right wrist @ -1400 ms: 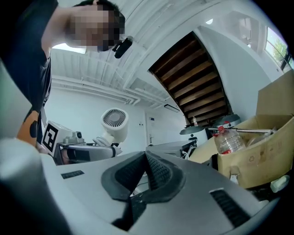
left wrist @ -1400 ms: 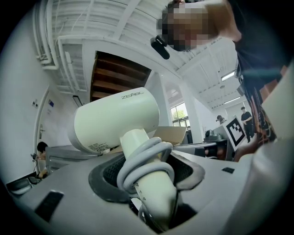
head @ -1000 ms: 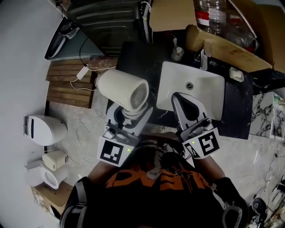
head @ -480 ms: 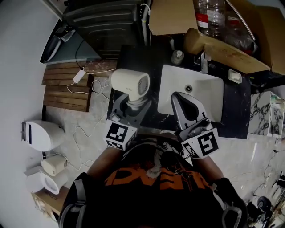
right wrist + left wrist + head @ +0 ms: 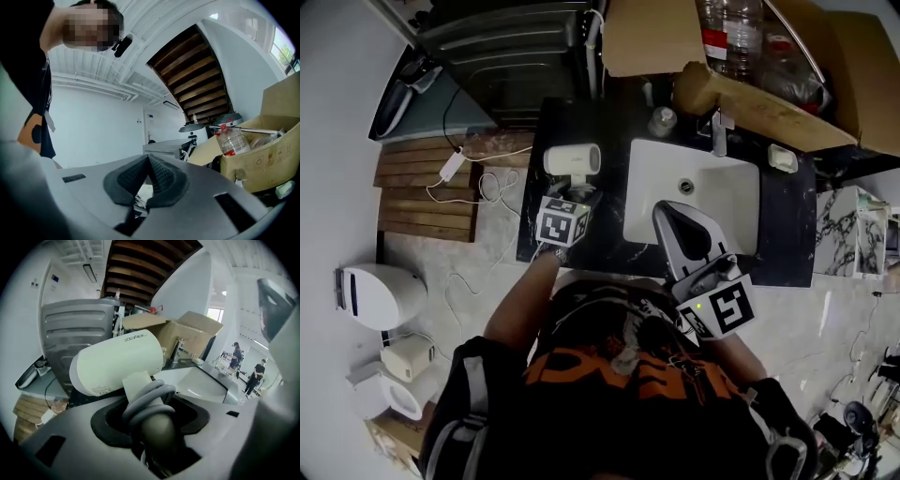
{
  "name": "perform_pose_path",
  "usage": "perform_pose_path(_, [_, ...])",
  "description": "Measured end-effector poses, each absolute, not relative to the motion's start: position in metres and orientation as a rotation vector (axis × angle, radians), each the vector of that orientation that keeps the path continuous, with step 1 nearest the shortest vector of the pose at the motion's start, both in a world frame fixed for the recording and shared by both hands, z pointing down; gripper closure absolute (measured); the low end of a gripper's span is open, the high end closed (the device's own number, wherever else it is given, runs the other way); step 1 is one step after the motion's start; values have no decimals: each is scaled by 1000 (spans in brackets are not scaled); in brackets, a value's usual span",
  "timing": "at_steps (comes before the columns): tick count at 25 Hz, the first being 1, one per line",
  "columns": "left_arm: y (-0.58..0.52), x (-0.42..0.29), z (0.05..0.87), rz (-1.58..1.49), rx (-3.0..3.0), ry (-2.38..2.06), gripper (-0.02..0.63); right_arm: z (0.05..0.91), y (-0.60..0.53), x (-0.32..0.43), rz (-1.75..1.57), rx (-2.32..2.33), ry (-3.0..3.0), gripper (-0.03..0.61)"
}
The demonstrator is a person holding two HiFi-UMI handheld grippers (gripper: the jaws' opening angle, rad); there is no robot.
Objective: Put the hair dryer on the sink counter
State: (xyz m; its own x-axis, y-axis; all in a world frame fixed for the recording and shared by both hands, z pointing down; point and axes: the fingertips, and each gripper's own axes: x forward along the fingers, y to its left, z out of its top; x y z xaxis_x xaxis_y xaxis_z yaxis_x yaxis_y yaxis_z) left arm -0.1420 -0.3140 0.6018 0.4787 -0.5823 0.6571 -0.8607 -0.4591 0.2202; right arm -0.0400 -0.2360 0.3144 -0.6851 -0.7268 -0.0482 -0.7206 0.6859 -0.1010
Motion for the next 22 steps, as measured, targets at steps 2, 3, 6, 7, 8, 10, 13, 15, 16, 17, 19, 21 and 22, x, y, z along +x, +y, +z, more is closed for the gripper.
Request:
perform_pose_path(2, [-320,-144,621,725,2147,-1150,354,316,-237,-40,-124,-1222,2804,565])
perform_pose_path(3, [-323,-144,627,746,2130,-1137,354,317,-237,-39,-130,-1231,2806,565])
perform_pose_path(6, [-331,-151,638,834,2081,-1142,354,321,-241,-36,-143,-1252,2813,565])
perform_pose_path(7, [-333,-152,642,854,2064,-1135,354,321,-243,-35,-144,-1258,2812,565])
perform_pose_path(8, [-335,-153,648,871,2046,-1121,354,321,-244,-35,-144,-1263,2809,565])
perform_pose_path(10, [-335,-151,658,893,2008,-1087,354,320,-247,-33,-143,-1272,2803,565])
perform_pose_path(13, [-336,-148,667,905,1979,-1063,354,321,-251,-34,-143,-1281,2803,565])
perform_pose_path(15, [-337,-146,670,921,1974,-1057,357,320,-252,-36,-143,-1281,2803,565])
perform_pose_path(16, [-337,-145,672,930,1972,-1052,356,320,-253,-37,-143,-1280,2802,565])
perform_pose_path(17, [-336,-144,673,938,1971,-1045,354,320,-254,-38,-142,-1278,2802,565])
perform_pose_path(19, [-335,-143,675,956,1971,-1032,352,319,-256,-41,-143,-1271,2802,565])
perform_pose_path(21, [-335,-142,674,971,1979,-1024,327,319,-257,-43,-142,-1266,2802,565])
perform_pose_path(22, [-335,-142,673,974,1985,-1021,284,319,-257,-44,-142,-1265,2802,565])
